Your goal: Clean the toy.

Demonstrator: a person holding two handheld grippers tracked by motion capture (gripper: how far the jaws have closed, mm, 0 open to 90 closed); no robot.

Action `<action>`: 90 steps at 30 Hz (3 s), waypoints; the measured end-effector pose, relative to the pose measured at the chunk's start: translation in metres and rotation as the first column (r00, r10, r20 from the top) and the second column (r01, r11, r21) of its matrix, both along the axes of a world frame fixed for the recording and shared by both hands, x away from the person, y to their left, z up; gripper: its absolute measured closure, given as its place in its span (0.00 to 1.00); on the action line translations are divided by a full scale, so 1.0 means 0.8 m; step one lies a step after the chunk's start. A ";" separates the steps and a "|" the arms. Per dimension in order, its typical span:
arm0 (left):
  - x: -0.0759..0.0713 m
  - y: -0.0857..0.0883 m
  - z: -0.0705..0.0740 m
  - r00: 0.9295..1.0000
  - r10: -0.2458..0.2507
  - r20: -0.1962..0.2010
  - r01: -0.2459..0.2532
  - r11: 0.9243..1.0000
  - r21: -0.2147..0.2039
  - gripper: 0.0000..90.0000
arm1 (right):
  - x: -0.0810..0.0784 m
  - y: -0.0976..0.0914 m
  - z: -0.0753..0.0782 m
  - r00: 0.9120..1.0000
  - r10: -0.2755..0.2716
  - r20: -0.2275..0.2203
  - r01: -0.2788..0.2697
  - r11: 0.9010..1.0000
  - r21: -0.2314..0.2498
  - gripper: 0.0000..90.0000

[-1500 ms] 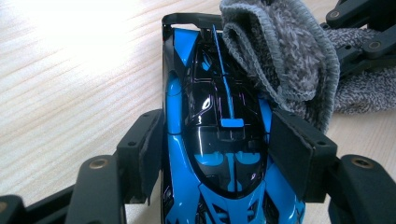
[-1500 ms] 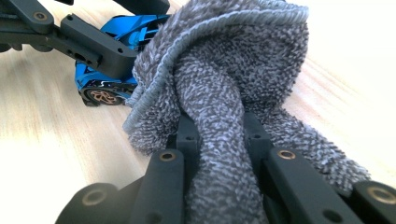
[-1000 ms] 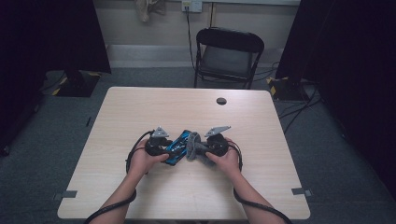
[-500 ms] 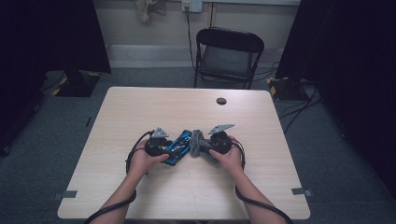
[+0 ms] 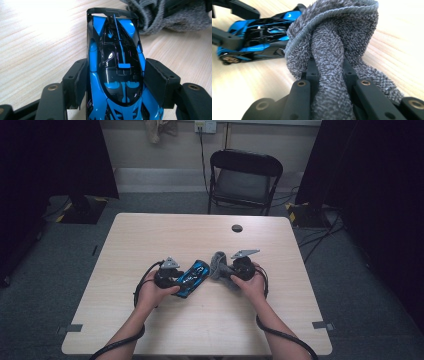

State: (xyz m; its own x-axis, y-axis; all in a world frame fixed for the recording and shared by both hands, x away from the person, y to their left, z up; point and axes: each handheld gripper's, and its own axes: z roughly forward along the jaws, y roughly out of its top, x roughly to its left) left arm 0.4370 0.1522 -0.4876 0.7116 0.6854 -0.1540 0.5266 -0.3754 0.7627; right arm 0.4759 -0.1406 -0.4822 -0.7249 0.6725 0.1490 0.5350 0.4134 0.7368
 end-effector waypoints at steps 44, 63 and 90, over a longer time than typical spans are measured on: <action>-0.002 -0.004 0.000 1.000 0.021 0.003 -0.021 1.000 0.004 0.41 | -0.088 0.114 -0.012 0.938 0.344 -0.039 -0.342 0.938 0.045 0.83; -0.003 -0.003 -0.001 1.000 0.020 0.003 -0.020 1.000 -0.004 0.41 | -0.072 0.089 -0.010 0.952 0.302 -0.045 -0.301 0.953 0.034 0.83; -0.005 0.000 -0.002 1.000 0.020 0.004 -0.020 1.000 -0.013 0.41 | -0.040 0.057 -0.009 0.976 0.212 -0.044 -0.211 0.977 0.016 0.83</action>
